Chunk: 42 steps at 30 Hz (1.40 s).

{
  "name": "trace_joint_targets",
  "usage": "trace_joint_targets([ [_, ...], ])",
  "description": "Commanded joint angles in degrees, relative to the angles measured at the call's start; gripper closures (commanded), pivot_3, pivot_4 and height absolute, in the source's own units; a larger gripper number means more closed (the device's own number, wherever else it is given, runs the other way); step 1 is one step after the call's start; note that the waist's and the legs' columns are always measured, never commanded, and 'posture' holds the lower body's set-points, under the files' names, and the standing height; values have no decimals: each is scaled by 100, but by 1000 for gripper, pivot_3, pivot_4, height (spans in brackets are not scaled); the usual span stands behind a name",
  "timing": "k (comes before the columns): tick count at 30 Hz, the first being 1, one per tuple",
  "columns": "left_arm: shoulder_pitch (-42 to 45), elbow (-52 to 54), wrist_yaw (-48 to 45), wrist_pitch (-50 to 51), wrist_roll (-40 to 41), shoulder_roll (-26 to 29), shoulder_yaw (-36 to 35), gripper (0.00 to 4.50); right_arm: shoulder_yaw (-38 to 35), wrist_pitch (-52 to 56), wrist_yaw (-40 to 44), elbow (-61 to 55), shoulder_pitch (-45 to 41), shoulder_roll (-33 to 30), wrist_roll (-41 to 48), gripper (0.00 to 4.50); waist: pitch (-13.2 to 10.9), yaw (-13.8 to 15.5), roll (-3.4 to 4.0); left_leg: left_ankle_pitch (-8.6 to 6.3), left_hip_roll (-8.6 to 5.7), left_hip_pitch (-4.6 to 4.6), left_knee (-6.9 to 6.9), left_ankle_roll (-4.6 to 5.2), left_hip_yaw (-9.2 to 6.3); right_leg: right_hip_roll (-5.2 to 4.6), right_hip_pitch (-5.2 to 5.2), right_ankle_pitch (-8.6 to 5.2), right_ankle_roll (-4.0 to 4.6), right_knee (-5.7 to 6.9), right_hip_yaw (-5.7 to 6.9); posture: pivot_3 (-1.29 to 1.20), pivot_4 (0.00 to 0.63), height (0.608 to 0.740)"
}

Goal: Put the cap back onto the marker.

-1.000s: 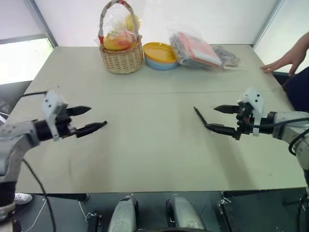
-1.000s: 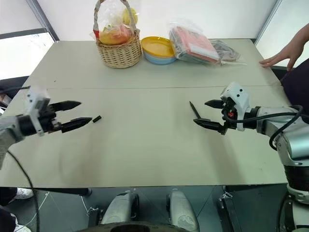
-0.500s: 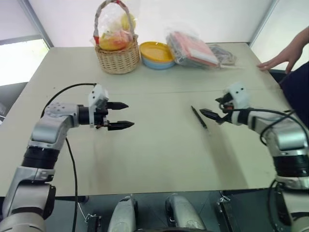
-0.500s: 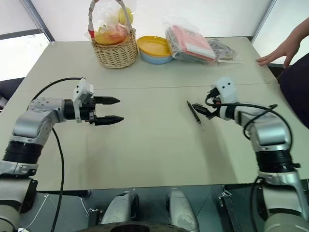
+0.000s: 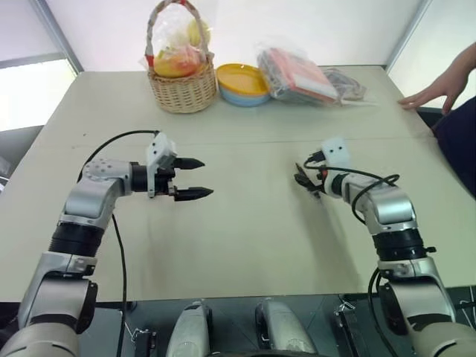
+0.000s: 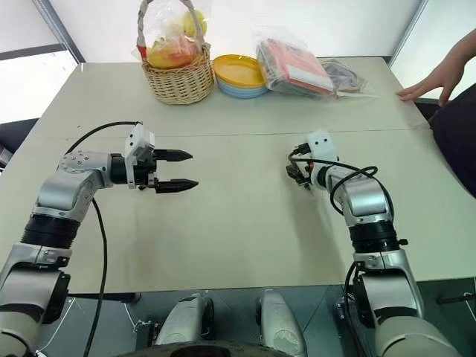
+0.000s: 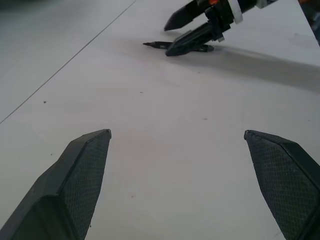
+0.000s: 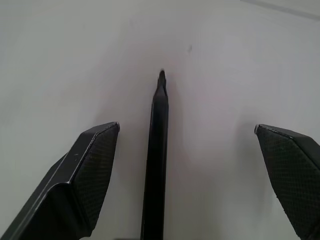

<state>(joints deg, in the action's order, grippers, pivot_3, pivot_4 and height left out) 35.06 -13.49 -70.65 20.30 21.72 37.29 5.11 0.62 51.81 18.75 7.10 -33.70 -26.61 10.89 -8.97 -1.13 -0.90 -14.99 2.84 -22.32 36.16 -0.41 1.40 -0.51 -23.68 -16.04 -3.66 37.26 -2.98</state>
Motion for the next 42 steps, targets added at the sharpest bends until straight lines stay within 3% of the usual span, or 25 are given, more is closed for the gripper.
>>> trace_joint_targets([
  [1, -70, 129, 64, -113, 4, 34, -207, 40, -150, 282, -255, -526, 130, 146, -35, 0, 0, -1, 0, 0, 0, 0, 0, 0, -1, 0, 0, 0, 0, 0, 0, 0, 150, 740],
  [14, -159, 79, 150, -271, -45, -60, -165, 40, -174, 979, -536, -1457, 652, 555, -26, 0, 1, -3, -2, 0, 0, 2, 2, 0, -4, 1, 2, 0, 0, 2, 2, 0, 150, 740],
  [17, -161, 61, 162, -305, -69, -83, -152, 0, -224, 933, -583, -1393, 707, 647, -42, 896, 2, 1, -2, 0, 0, 2, 2, 0, -5, 1, 3, 0, 0, 2, 3, 0, 150, 740],
  [24, -191, 88, 237, -252, -64, -106, -228, 0, -95, 487, -578, -1049, 820, 657, -223, 4472, 10, 3, -15, 0, 0, 7, 4, 0, -5, 1, 10, 0, 0, 2, 3, 0, 150, 740],
  [33, -528, 410, 832, 51, 93, -60, -747, 0, -4, -257, -100, -864, 368, 169, -303, 4472, 11, -11, -17, 0, 0, 29, 9, 0, -4, -1, 29, 0, 0, 3, 1, 0, 150, 740],
  [42, -1376, 613, 1942, 80, -78, 565, -1839, 0, 661, -733, 2243, -1229, -1114, -1048, 126, 4472, 1, -100, -3, -4, 7, 16, -12, 6, -12, -2, 7, 0, 0, 5, 4, 0, 150, 740],
])
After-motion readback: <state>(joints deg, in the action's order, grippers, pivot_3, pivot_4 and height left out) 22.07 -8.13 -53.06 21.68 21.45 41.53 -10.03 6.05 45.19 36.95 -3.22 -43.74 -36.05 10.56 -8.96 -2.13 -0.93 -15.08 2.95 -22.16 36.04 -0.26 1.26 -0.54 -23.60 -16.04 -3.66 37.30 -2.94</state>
